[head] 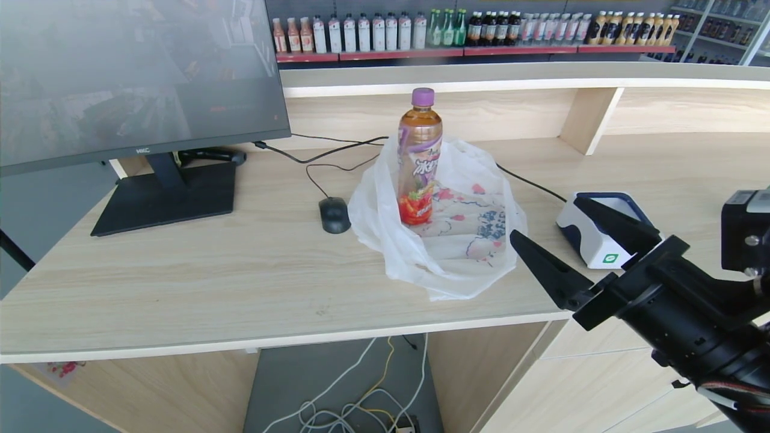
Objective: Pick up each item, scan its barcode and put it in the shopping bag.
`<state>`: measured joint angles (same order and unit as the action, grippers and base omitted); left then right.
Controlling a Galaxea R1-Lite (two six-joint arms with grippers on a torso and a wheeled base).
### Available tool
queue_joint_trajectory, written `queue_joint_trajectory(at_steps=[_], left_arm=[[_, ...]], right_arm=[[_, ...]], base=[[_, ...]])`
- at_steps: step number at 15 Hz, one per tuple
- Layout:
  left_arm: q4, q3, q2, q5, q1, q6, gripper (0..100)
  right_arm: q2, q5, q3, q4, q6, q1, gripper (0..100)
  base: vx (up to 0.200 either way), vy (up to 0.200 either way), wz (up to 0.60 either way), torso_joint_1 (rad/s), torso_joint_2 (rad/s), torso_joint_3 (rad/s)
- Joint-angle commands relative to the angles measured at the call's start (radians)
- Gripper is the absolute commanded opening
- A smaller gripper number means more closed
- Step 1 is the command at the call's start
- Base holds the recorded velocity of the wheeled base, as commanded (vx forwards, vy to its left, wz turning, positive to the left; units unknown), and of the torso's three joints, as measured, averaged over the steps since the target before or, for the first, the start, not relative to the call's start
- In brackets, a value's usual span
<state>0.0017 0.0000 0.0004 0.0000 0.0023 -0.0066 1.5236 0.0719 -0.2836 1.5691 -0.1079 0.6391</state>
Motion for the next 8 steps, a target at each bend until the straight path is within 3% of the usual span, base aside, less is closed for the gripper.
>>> queue_joint_trajectory(at_steps=[1,8], left_arm=[[0.000,0.000,0.000,0.000,0.002,-0.001,100],[0.000,0.000,0.001,0.000,0.002,-0.001,100]], right_arm=[[0.020,0.000,0.012,0.002,-0.001,-0.001,100],[0.032,0.000,0.011,0.002,-0.001,-0.001,100]], base=[[0.000,-0.200,0.00,0.002,-0.01,0.007],[0.000,-0.200,0.00,0.004,0.00,0.002]])
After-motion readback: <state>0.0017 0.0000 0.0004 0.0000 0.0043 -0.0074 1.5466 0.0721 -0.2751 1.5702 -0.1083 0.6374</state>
